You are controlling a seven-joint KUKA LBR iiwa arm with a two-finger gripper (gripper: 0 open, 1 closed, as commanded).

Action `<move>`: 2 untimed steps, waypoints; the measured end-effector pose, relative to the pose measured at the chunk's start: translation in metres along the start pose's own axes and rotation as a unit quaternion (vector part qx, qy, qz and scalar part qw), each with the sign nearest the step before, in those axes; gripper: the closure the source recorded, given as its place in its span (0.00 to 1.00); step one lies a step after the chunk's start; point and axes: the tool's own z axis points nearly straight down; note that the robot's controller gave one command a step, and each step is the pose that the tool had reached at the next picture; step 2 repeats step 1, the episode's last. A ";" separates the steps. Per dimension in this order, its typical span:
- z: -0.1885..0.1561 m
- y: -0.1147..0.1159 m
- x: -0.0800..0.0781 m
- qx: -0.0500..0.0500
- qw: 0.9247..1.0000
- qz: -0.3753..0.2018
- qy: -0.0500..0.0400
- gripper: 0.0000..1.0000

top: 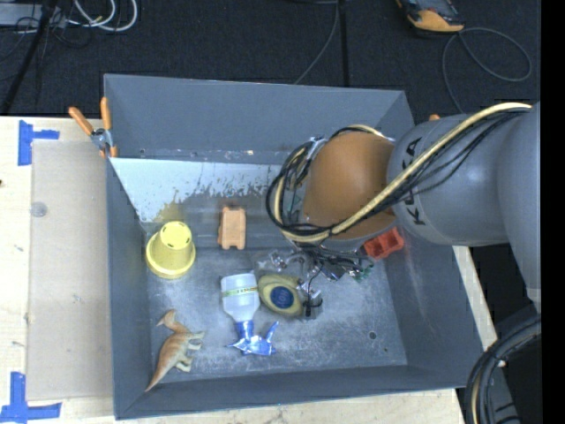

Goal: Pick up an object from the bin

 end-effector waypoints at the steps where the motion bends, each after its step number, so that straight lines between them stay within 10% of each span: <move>1: 0.006 0.004 -0.017 0.000 0.999 -0.036 -0.001 1.00; 2: 0.006 0.004 -0.017 0.000 0.999 -0.036 -0.001 1.00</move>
Offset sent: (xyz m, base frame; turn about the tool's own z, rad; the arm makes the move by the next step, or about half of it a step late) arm 0.0000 0.0000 0.0000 0.0000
